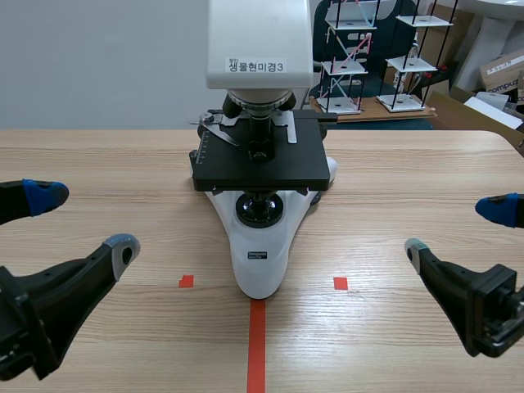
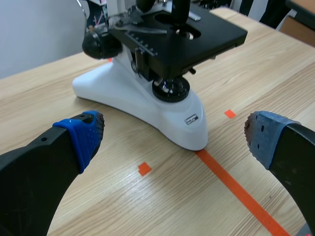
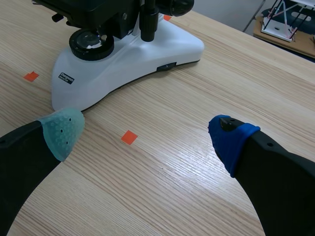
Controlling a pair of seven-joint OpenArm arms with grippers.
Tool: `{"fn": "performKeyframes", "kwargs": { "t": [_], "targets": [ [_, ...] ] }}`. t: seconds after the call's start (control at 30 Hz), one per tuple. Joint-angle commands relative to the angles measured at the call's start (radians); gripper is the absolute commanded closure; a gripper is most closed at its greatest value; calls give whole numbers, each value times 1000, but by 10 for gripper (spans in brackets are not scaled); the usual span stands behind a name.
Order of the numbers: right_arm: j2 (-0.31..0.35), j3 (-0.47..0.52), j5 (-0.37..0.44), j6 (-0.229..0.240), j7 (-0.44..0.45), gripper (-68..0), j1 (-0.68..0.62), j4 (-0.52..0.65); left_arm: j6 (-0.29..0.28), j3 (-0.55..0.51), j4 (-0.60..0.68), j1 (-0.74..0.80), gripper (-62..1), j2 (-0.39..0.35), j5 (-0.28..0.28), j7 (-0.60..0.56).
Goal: Point at the stage clip
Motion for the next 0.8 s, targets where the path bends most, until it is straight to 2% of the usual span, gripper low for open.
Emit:
{"fn": "performKeyframes", "kwargs": {
  "t": [0.0,0.77],
  "targets": [
    [0,-5,6,0,15,-553,11,8,-2,2,17,4,-604,5,-6,-24],
    [0,-5,6,0,15,-553,11,8,-2,2,17,5,-603,5,-6,-41]
  ]
}}
